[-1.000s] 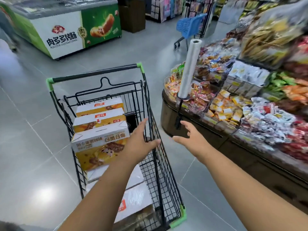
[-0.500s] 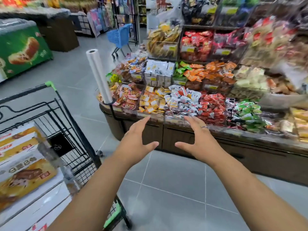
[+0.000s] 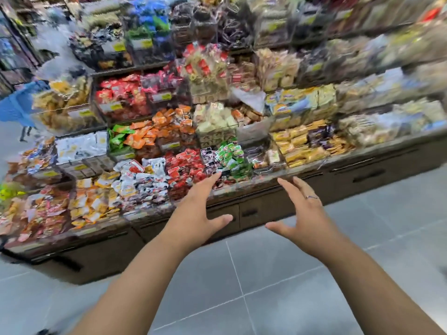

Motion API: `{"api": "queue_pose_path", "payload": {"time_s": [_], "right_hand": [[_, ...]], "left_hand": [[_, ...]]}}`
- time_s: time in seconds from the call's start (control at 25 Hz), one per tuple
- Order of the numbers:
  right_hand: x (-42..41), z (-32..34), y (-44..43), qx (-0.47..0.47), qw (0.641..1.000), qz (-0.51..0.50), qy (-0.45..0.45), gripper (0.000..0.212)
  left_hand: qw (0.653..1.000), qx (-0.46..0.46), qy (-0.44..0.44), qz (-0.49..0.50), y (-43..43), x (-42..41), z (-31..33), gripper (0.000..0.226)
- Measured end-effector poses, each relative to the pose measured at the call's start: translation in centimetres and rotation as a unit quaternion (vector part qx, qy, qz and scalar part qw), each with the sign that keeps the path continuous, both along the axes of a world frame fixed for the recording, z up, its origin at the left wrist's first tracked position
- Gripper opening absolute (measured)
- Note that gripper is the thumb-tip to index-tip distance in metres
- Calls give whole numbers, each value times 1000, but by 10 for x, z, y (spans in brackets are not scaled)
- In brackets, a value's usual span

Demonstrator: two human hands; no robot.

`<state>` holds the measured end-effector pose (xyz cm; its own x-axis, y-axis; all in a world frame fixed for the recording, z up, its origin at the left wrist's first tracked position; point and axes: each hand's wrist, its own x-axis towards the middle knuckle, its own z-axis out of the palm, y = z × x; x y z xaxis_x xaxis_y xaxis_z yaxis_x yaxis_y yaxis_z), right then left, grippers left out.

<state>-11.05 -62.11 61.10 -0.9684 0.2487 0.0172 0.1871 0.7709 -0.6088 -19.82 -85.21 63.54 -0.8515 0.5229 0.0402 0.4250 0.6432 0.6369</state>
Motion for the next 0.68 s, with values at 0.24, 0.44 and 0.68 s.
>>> {"api": "queue_pose_path", "payload": {"time_s": [0.24,0.44,0.68], "right_hand": [[-6,-11,83,27,994,-108,-13,98],[-29,-6,146,42,976,-215,-13,98],[-17,-3,212,28,938,-346,-1,96]], "left_hand": [[992,-11,-7,-127,114,-57,-13,94],[971,-12,12,-239,214,-112,-12,95],[922,4,37,-384,340,-144,-3,95]]}}
